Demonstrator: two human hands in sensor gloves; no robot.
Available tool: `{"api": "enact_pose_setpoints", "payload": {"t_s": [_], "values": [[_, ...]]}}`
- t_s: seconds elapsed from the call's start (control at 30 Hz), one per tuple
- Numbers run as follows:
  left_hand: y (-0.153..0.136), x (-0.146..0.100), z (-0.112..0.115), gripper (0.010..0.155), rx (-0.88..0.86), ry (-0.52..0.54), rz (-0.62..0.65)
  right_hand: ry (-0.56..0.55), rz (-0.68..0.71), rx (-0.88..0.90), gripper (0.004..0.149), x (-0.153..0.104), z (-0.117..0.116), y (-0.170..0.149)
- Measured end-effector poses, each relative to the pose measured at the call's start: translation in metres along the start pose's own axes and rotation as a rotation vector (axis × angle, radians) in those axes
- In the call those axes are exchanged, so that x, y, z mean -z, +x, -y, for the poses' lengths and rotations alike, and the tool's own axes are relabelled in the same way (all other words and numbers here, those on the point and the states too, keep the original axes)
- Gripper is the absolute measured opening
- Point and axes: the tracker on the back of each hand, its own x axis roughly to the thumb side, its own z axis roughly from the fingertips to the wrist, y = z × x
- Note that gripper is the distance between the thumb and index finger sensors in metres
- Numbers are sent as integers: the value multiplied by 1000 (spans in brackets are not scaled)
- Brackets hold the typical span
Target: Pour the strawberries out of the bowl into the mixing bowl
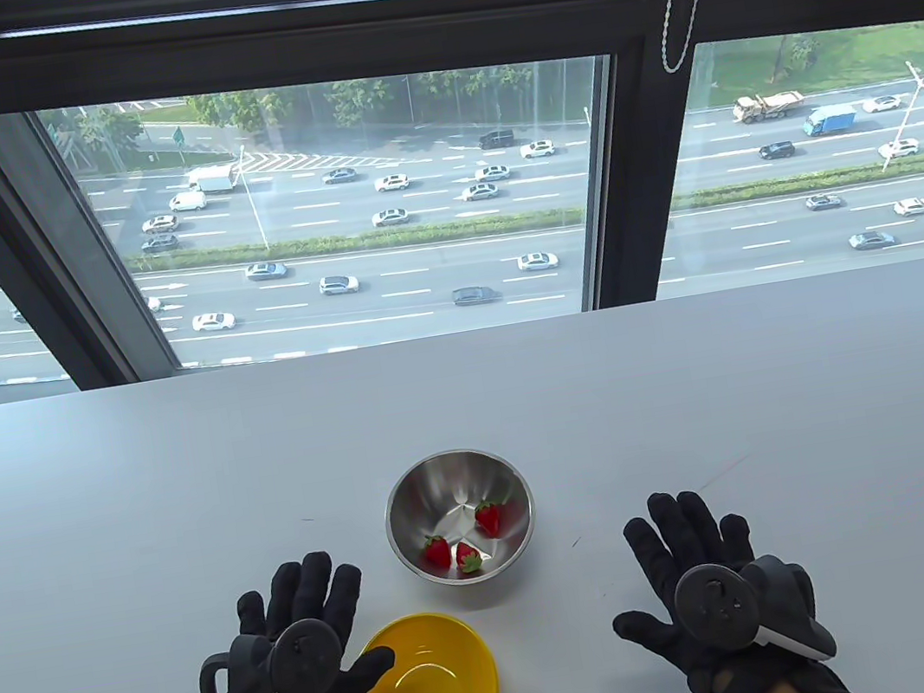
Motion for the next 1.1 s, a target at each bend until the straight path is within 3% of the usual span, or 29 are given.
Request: {"api": "enact_pose_setpoints", "payload": {"t_s": [1.1], "values": [[-3, -1, -2, 93, 25, 8, -7, 58, -31, 6, 90, 2, 1, -5]]}}
